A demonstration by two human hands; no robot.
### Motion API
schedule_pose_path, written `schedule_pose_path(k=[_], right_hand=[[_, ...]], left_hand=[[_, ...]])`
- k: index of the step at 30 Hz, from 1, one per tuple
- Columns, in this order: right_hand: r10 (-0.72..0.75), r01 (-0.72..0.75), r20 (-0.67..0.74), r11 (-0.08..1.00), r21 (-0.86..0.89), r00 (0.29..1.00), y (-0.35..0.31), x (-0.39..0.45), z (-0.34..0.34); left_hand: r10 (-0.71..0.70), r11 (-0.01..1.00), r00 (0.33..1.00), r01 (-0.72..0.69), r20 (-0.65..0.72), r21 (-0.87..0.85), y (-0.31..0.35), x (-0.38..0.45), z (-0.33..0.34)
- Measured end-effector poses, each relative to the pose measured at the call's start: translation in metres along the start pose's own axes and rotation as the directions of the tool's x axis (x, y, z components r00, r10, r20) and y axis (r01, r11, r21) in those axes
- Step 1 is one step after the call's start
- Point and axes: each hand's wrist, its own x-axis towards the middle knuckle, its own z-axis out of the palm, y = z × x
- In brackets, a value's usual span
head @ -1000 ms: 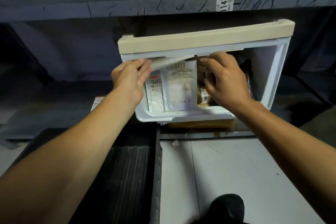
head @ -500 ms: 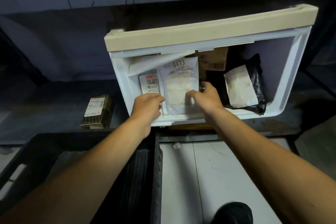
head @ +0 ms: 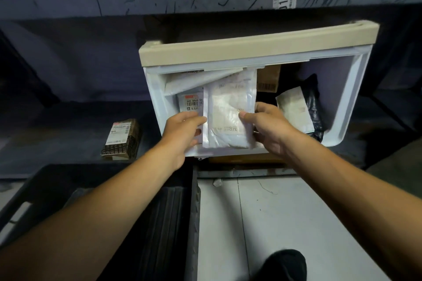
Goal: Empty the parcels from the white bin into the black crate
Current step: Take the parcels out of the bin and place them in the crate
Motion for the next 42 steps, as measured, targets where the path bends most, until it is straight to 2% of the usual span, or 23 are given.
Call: schedule_pose_path(k=[2,5,9,17,24,29,33,36,39,42], right_hand=[[0.057,-0.056,0.104,0.998,-0.011,0.993,-0.007,-0.021,-0.01],[0.115,-0.111,0.18,0.993,-0.034,0.977,-0.012,-0.051,-0.015],[0.122,-0.113,0.201,0.992,-0.053,0.972,-0.017,-0.088,-0.006],[0.055,-0.048,0.194,0.998,-0.044,0.979,-0.027,-0.133,0.032],[0.012,0.01,0.151,0.989,-0.145,0.988,-0.031,-0.153,0.069],[-0.001,0.021,0.165,0.992,-0.124,0.986,-0.035,-0.163,0.072],[-0.015,0.022,0.155,0.999,-0.041,0.988,-0.032,-0.172,0.079],[-0.052,0.049,0.166,0.998,0.026,0.985,-0.027,-0.178,0.088],[-0.129,0.122,0.189,0.991,0.048,0.973,-0.026,-0.182,0.098],[-0.178,0.157,0.296,0.983,0.094,0.938,-0.029,-0.187,0.101]], left_hand=[[-0.015,1.0,0.997,0.016,0.071,-0.012,0.004,-0.015,-0.004],[0.009,1.0,0.982,-0.006,0.19,-0.016,0.008,-0.046,-0.008],[0.076,0.997,0.976,-0.07,0.203,-0.036,0.011,-0.086,-0.022],[0.175,0.984,0.975,-0.176,0.134,-0.008,0.026,-0.14,-0.071],[0.19,0.982,0.98,-0.19,-0.055,0.005,0.024,-0.159,-0.088],[0.198,0.978,0.97,-0.205,-0.144,-0.035,0.023,-0.16,-0.093],[0.256,0.966,0.944,-0.241,-0.211,0.096,0.024,-0.163,-0.093],[0.263,0.956,0.963,-0.252,-0.059,0.148,0.022,-0.17,-0.086],[0.247,0.964,0.966,-0.253,0.08,0.078,0.021,-0.181,-0.076],[0.231,0.973,0.965,-0.229,0.123,-0.031,0.024,-0.185,-0.074]])
